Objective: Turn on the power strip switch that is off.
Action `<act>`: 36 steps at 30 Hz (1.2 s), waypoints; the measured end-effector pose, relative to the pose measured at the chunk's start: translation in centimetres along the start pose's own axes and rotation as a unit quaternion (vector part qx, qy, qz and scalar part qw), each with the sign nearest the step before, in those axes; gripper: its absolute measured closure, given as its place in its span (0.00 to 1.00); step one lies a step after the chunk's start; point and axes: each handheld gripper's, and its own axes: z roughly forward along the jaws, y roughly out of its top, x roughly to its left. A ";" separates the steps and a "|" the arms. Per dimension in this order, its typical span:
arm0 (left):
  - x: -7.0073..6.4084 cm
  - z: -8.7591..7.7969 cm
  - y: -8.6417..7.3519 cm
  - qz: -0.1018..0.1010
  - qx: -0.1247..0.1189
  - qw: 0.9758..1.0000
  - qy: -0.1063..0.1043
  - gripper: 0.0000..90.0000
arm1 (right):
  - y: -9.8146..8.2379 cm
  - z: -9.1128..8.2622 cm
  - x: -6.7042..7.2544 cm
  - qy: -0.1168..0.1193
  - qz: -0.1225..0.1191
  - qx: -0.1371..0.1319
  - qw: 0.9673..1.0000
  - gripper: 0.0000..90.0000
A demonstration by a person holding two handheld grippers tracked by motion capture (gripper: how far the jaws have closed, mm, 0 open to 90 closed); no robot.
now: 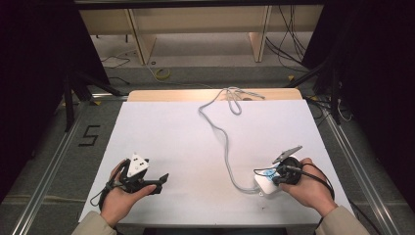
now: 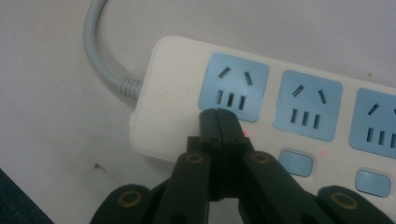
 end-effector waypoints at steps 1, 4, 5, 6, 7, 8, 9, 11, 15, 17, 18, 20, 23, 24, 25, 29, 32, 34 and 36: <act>0.0 0.0 0.0 0.000 0.000 1.000 0.000 0.17 | 0.0 0.0 0.0 0.000 0.000 -0.001 1.000 1.00; 0.0 0.0 0.0 0.000 0.000 1.000 0.000 0.17 | -0.1 0.0 0.0 0.002 -0.001 -0.003 1.000 1.00; 0.0 0.0 0.0 0.000 0.000 1.000 0.000 0.17 | -0.1 0.0 -0.1 0.003 0.001 -0.004 1.000 1.00; 0.0 0.0 0.0 0.001 0.000 1.000 0.000 0.17 | -0.1 0.0 -0.1 0.004 0.002 -0.005 1.000 1.00; 0.0 0.0 0.0 0.001 0.000 1.000 0.000 0.17 | -0.1 0.0 -0.1 0.004 0.003 -0.006 1.000 1.00; 0.0 0.0 0.0 0.000 0.000 1.000 -0.001 0.17 | -0.2 0.0 -0.1 0.004 0.004 -0.007 1.000 1.00; 0.0 0.0 0.0 0.001 0.000 1.000 0.000 0.17 | -0.2 0.0 -0.1 0.003 0.003 -0.008 1.000 1.00; 0.0 0.0 0.0 0.002 0.000 1.000 0.000 0.17 | -0.2 -0.1 0.0 0.002 0.002 -0.010 1.000 1.00; 0.0 0.0 0.0 0.002 0.001 1.000 0.000 0.17 | -0.3 -0.1 0.0 0.002 0.005 -0.013 1.000 1.00; 0.0 0.0 0.1 0.002 0.000 1.000 0.000 0.17 | -0.4 -0.1 0.0 0.002 0.004 -0.015 1.000 1.00; 0.0 0.0 0.1 0.002 0.000 1.000 0.000 0.17 | -0.4 -0.1 -0.1 0.003 0.005 -0.016 1.000 1.00; 0.0 0.0 0.0 0.002 0.001 1.000 -0.001 0.17 | -0.4 -0.1 -0.1 0.003 0.004 -0.017 1.000 1.00; 0.0 0.0 0.1 0.003 0.001 1.000 -0.001 0.17 | -0.5 -0.1 -0.1 0.004 0.005 -0.019 1.000 1.00; 0.0 0.0 0.1 0.002 0.001 1.000 -0.001 0.17 | -0.5 -0.1 -0.1 0.004 0.006 -0.019 1.000 1.00; 0.0 0.0 0.0 0.001 0.001 1.000 -0.001 0.17 | -0.5 -0.1 -0.1 0.004 0.006 -0.019 1.000 1.00; 0.1 0.0 0.1 0.003 0.001 1.000 0.000 0.17 | -0.5 -0.1 -0.1 0.004 0.006 -0.019 1.000 1.00; 0.1 0.0 0.1 0.003 0.001 1.000 -0.001 0.17 | -0.5 -0.1 -0.1 0.005 0.007 -0.020 1.000 1.00; 0.0 0.0 0.1 0.001 -0.001 1.000 0.000 0.17 | -0.5 -0.2 -0.1 0.005 0.009 -0.024 1.000 1.00; 0.0 0.0 0.1 0.003 0.000 1.000 0.000 0.17 | -0.5 -0.2 -0.1 0.005 0.010 -0.025 1.000 1.00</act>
